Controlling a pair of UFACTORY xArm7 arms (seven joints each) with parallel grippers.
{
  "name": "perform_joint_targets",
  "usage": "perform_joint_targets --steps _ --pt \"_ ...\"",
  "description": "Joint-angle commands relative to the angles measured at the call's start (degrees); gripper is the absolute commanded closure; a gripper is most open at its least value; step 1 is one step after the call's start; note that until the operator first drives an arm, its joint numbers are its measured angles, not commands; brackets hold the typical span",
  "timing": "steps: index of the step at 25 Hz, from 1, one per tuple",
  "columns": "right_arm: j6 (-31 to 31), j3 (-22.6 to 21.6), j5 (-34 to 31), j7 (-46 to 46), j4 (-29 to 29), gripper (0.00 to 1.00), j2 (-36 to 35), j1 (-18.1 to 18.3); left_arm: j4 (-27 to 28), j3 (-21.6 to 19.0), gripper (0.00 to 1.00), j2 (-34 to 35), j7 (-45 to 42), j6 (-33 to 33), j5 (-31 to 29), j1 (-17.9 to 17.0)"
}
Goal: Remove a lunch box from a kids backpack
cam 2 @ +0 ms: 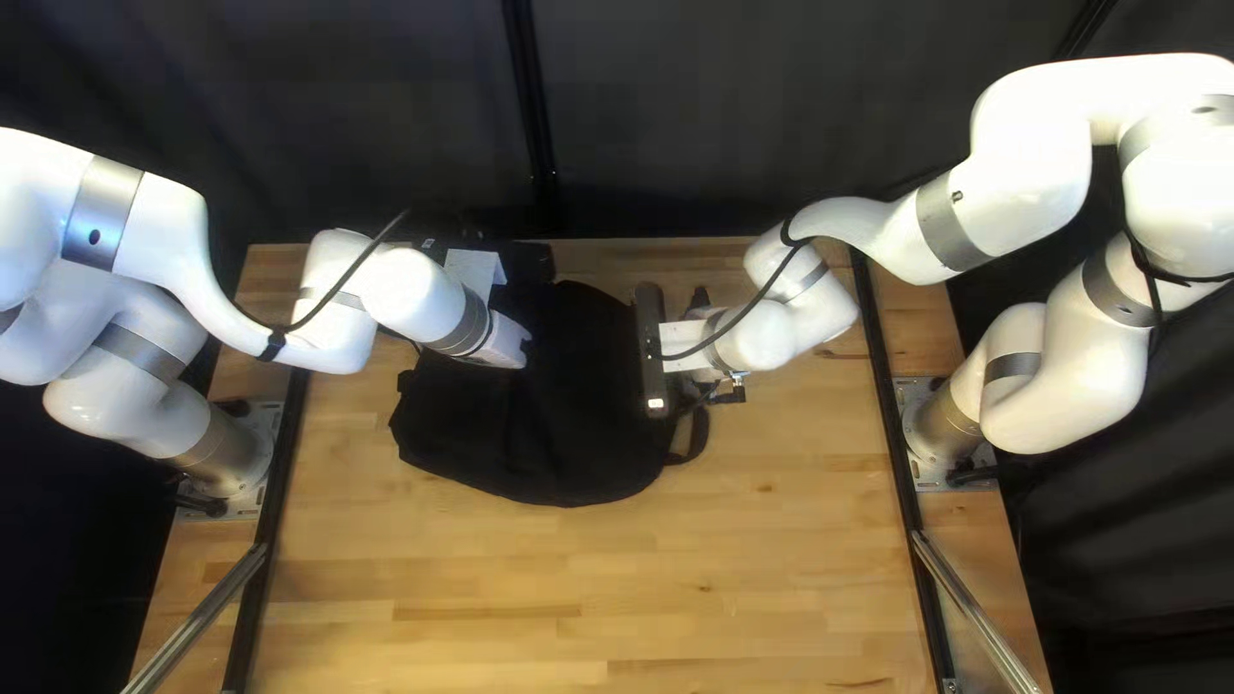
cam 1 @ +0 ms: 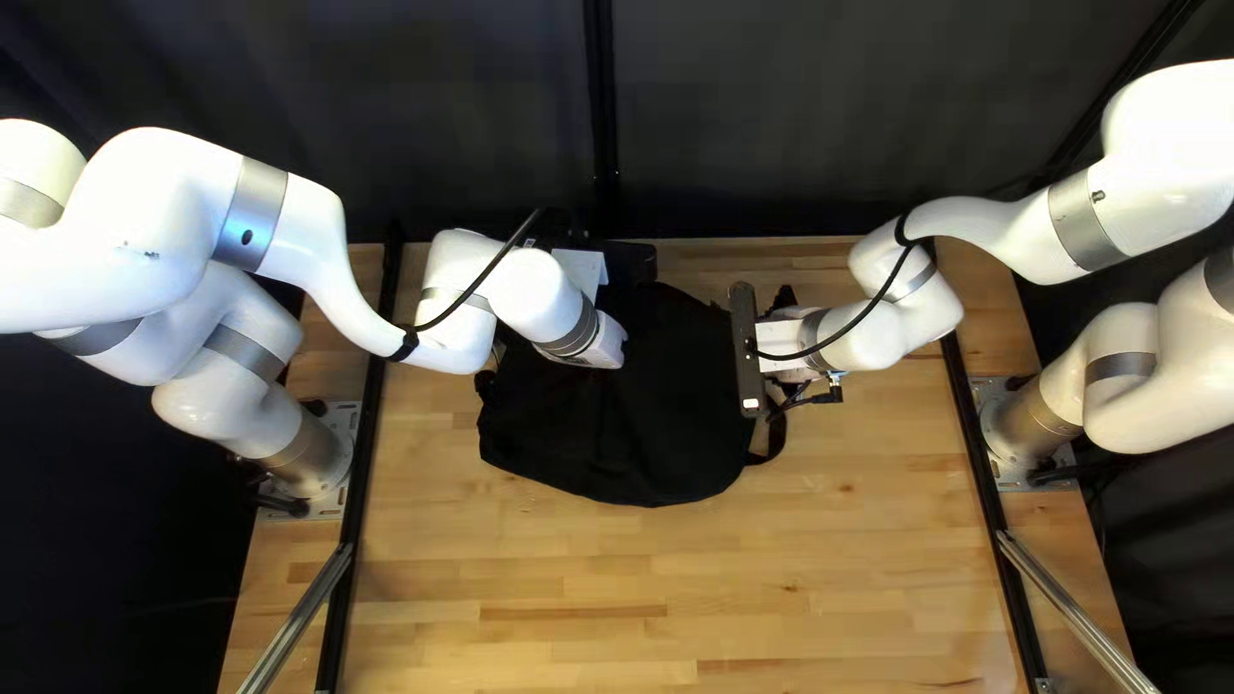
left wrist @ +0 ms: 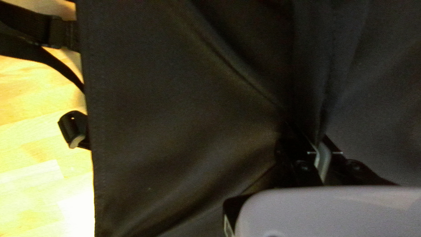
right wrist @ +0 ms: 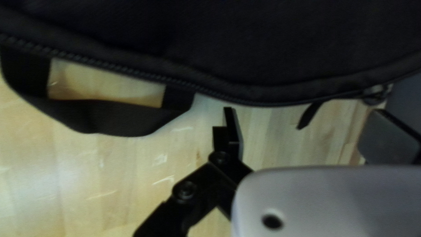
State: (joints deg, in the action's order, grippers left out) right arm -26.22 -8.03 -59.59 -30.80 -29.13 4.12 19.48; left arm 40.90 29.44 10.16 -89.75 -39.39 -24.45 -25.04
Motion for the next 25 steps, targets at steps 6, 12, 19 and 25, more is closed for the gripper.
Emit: perform_joint_targets --steps 6,12,19,25 --pt "0.1 -1.1 -2.8 -3.2 1.3 1.00 0.7 -0.8 -0.4 -0.2 1.00 0.0 -1.1 0.2 -0.7 0.2" --pt "-2.3 -3.5 2.6 -3.1 4.7 1.00 6.5 -4.2 -0.4 -0.2 1.00 -0.2 -1.3 0.4 -0.7 0.2" --pt "-3.7 -5.5 4.1 -4.9 3.1 1.00 5.4 -5.9 0.1 -0.2 1.00 -0.6 -1.2 0.2 -0.3 0.1" --pt "-6.3 -7.6 7.8 -4.3 1.1 1.00 5.6 -8.5 -0.2 -0.1 1.00 -0.5 -1.3 0.5 -0.3 0.2"
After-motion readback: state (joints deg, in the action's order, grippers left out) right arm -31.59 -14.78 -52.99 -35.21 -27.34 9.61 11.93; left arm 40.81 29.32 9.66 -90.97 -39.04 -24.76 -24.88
